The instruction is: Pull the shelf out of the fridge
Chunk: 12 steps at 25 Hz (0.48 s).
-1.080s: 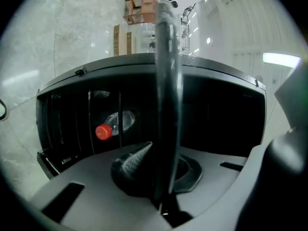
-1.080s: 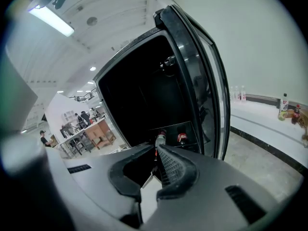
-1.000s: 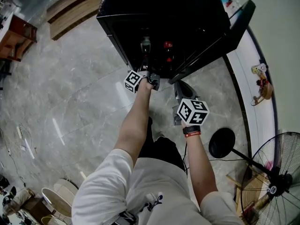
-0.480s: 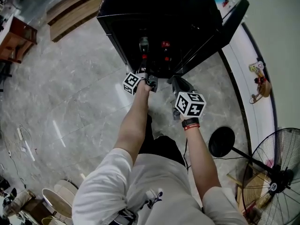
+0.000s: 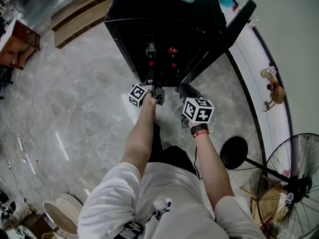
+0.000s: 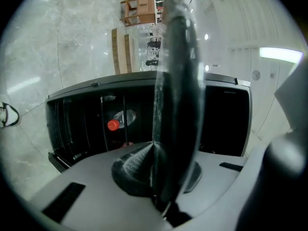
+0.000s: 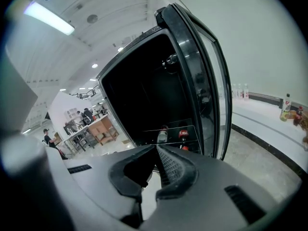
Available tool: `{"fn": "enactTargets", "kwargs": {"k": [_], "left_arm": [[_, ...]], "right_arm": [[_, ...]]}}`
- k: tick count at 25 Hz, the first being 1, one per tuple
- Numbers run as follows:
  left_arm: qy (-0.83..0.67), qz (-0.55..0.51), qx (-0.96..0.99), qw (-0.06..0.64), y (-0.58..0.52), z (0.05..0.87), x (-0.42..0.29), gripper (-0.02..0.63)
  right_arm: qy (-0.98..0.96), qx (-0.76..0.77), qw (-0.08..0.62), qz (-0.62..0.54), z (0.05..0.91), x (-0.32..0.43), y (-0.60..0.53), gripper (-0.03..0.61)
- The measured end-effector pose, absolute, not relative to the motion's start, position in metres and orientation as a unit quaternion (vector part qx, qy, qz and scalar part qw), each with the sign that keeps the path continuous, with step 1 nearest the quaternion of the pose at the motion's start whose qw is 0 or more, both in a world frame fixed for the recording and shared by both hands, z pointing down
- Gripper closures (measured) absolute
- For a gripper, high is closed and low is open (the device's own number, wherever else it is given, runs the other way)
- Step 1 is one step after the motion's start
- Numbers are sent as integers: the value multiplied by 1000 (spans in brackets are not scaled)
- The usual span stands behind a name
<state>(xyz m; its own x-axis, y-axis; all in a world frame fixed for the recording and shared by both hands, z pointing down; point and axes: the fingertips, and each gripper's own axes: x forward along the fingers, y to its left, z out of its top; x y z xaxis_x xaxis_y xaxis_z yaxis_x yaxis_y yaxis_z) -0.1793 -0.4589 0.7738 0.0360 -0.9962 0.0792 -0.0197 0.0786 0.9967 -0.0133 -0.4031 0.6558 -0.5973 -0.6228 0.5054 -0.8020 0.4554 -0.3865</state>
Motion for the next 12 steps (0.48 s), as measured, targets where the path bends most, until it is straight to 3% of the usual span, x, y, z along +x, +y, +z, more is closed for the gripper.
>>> {"fn": "enactTargets", "kwargs": {"k": [12], "left_arm": [[-547,-376,554,503,-412,726,-173,586]], "right_arm": [[-837,427,125,319,622,-3,-387,563]]}}
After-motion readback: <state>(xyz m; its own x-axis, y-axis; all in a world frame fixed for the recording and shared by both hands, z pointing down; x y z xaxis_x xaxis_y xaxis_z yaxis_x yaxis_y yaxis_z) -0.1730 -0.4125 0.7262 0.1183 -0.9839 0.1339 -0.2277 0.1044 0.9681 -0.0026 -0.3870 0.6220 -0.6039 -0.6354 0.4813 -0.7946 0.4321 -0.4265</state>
